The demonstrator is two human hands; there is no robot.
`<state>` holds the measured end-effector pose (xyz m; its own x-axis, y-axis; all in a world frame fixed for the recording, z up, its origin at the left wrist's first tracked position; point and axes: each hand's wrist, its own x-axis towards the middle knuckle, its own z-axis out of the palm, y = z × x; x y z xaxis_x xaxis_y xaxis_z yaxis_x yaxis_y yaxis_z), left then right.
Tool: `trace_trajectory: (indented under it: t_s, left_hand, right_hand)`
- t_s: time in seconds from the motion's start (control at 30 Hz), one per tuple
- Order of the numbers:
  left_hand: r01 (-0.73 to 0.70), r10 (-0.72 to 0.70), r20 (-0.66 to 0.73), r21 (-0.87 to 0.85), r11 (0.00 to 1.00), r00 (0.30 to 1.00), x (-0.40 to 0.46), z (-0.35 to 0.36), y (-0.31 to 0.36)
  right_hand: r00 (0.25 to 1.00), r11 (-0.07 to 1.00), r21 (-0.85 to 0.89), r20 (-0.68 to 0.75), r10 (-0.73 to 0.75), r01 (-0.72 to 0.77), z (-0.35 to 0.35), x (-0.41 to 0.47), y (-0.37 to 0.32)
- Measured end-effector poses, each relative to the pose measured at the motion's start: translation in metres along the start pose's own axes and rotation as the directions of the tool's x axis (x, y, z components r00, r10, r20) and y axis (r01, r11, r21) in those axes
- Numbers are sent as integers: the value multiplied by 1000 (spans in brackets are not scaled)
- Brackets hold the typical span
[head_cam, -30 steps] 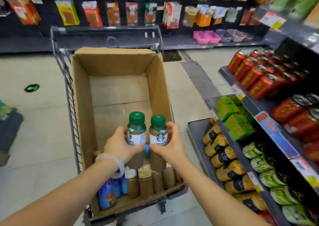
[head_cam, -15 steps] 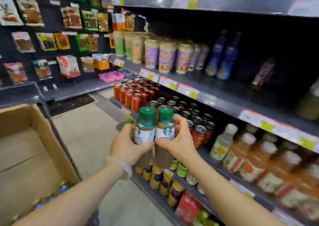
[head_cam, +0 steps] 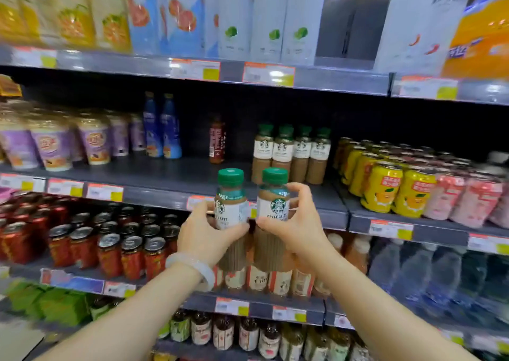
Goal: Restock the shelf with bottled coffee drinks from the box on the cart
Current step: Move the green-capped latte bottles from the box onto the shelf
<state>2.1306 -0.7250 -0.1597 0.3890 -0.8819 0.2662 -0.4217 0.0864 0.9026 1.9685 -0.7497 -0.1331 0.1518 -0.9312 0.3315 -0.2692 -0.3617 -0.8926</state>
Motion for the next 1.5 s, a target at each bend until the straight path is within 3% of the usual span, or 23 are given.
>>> trace_trajectory:
  t_s: [0.27, 0.63, 1.17, 1.5]
  left_hand:
    - [-87, 93, 106, -57, 995, 990, 41, 69, 51]
    - [-178, 193, 202, -88, 980, 960, 116, 120, 86]
    - [-209, 217, 241, -61, 976, 946, 161, 165, 75]
    - [-161, 149, 174, 55, 985, 973, 159, 193, 73]
  right_hand:
    - [969, 994, -108, -247, -4, -24, -77, 27, 4]
    - [909, 997, -80, -416, -13, -22, -113, 118, 21]
    - [869, 991, -127, -495, -19, -51, -109, 194, 94]
    - [926, 987, -134, -376, 33, -90, -115, 178, 107]
